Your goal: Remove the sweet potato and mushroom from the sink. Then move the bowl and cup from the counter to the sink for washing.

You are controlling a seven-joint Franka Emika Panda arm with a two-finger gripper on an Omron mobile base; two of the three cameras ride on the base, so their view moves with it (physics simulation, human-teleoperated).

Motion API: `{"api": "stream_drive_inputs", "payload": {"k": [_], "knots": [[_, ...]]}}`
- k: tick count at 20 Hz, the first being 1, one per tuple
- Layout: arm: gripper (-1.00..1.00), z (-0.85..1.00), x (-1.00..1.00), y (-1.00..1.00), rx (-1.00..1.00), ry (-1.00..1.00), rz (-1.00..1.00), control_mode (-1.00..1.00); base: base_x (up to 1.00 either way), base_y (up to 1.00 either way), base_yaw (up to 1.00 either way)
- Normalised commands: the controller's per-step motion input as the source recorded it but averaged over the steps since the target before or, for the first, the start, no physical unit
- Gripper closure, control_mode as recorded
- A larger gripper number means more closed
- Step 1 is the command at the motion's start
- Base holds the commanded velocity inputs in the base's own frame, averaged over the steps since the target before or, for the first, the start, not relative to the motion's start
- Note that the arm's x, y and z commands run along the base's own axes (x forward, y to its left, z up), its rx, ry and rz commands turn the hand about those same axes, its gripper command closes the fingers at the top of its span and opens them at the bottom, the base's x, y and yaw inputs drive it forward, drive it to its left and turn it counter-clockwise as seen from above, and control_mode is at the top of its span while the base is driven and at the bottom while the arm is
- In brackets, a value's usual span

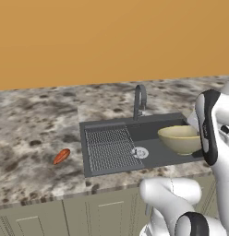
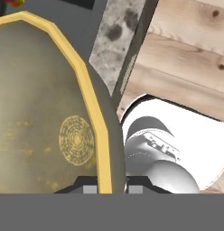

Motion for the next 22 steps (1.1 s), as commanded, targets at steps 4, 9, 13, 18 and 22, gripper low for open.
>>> {"api": "stream_drive_inputs", "payload": {"k": [4,9,13,18,22], "knots": [[1.00,-0.17,0.21,0.10,0.03,0.02,0.06,-1.00,0.00,0.00,0.00],[1.00,-0.18,0.21,0.05,0.04,0.01,0.06,-1.00,0.00,0.00,0.00],[1.00,-0.17,0.23,0.00,0.07,0.00,0.07,-1.00,0.00,0.00,0.00],[1.00,-0.14,0.22,-0.01,0.03,0.00,0.06,-1.00,0.00,0.00,0.00],[1.00,-0.14,0.21,-0.06,0.00,0.00,0.04,-1.00,0.00,0.00,0.00]]}}
